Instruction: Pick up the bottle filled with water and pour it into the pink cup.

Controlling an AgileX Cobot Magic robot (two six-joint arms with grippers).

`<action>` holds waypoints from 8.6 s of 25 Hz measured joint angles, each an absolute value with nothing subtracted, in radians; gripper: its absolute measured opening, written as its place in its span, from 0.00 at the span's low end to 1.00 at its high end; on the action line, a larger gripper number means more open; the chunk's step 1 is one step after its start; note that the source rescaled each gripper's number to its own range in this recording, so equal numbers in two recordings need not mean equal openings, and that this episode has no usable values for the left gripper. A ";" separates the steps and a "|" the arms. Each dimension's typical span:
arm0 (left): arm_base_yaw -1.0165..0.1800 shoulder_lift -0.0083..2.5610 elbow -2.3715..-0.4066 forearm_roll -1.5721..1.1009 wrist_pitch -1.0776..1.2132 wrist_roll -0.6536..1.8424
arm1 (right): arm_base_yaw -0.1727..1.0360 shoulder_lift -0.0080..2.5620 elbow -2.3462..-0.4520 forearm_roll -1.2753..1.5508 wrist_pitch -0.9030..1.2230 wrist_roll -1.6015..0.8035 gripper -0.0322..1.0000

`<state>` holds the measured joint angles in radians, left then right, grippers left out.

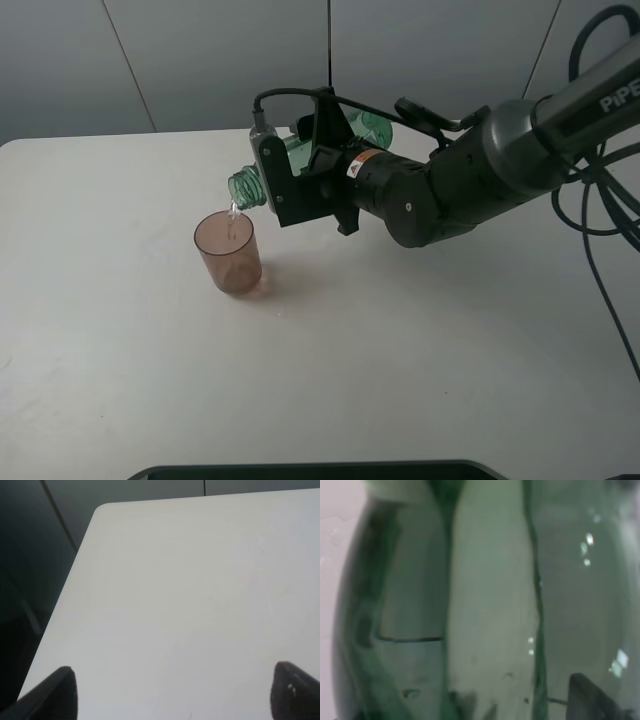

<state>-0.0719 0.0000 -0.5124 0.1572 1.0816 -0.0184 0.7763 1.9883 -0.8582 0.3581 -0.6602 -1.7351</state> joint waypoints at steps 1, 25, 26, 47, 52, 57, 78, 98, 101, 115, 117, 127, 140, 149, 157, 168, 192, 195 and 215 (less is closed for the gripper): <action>-0.072 0.000 -0.512 0.157 1.082 -0.018 | 0.776 1.988 -0.858 0.360 -0.660 -1.735 0.03; -0.072 0.000 -0.512 0.157 1.082 -0.022 | 0.776 1.988 -0.858 0.411 -0.662 -1.779 0.03; -0.072 0.000 -0.512 0.157 1.082 -0.022 | 0.776 1.988 -0.858 0.411 -0.664 -1.784 0.03; -0.072 0.000 -0.512 0.157 1.082 -0.022 | 0.776 1.988 -0.859 0.463 -0.666 -1.841 0.03; -0.072 0.000 -0.512 0.157 1.082 -0.022 | 0.776 1.988 -0.873 0.494 -0.666 -1.855 0.03; -0.072 0.000 -0.512 0.157 1.082 -0.022 | 0.776 1.988 -0.881 0.511 -0.659 -1.859 0.03; -0.072 0.000 -0.512 0.157 1.082 -0.022 | 0.776 1.988 -0.881 0.518 -0.651 -1.927 0.03; -0.072 0.000 -0.512 0.157 1.082 -0.022 | 0.776 1.973 -0.881 0.508 -0.705 -1.583 0.03; -0.072 0.000 -0.512 0.157 1.082 -0.022 | 0.776 1.932 -0.881 0.508 -0.705 -1.460 0.03; -0.072 0.000 -0.512 0.157 1.082 -0.022 | 0.605 1.747 -0.869 0.427 -0.705 -0.728 0.03; -0.072 0.000 -0.512 0.157 1.082 -0.022 | 0.528 1.749 -0.867 0.304 -0.697 -0.529 0.03; -0.072 0.000 -0.512 0.157 1.082 -0.018 | 0.261 1.853 -0.867 -0.149 -0.763 0.058 0.03; -0.072 0.000 -0.512 0.155 1.082 -0.016 | 0.260 2.160 -1.076 -0.315 -0.809 0.174 0.03; -0.072 0.001 -0.512 0.155 1.082 -0.019 | 0.260 2.255 -1.101 -0.322 -0.822 0.154 0.03; -0.072 0.000 -0.512 0.155 1.082 -0.019 | 0.260 2.264 -1.113 -0.294 -0.807 0.148 0.03; -0.072 0.000 -0.512 0.155 1.082 -0.019 | 0.260 2.266 -1.113 -0.272 -0.757 0.158 0.99; -0.072 0.000 -0.512 0.155 1.082 -0.019 | 0.246 1.826 -1.124 -0.209 -0.483 0.185 1.00; -0.072 0.000 -0.512 0.155 1.082 -0.019 | 0.202 1.769 -1.189 -0.159 -0.189 0.202 1.00; -0.072 0.000 -0.512 0.155 1.082 -0.019 | 0.004 1.606 -1.528 0.102 1.214 0.034 1.00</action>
<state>-0.0719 0.0000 -0.5124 0.1550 1.0816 -0.0193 0.0036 1.6059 -1.5285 0.1019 1.2137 0.0341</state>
